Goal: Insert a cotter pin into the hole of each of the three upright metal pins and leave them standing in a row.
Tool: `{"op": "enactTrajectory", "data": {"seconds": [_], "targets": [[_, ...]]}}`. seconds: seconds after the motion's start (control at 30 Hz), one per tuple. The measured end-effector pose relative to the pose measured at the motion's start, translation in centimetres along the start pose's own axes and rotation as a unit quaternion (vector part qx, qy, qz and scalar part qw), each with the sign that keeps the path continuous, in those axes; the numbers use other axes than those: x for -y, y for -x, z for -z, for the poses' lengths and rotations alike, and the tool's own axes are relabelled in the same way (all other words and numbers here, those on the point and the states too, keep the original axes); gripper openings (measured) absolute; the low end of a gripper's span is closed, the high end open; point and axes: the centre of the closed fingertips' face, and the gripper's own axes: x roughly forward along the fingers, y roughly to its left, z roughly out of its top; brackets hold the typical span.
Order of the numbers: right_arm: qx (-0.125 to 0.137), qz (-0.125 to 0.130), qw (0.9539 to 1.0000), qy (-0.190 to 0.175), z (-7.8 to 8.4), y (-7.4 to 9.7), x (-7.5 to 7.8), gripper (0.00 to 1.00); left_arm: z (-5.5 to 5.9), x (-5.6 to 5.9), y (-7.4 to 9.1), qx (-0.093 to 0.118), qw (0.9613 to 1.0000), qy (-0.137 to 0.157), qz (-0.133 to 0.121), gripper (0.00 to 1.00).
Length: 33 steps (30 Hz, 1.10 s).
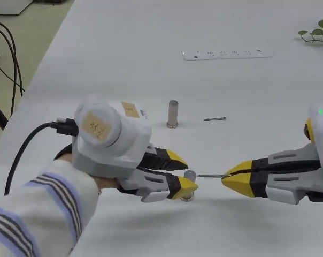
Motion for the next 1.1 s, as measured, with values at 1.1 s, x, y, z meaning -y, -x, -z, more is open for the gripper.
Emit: {"op": "enactTrajectory", "data": {"seconds": [1.1], "targets": [[-0.042,-0.071,0.993,0.085,0.34,-0.8,0.46,0.0,0.22,0.09,-0.23,0.0,0.9998,-0.008,0.019,0.09]]}}
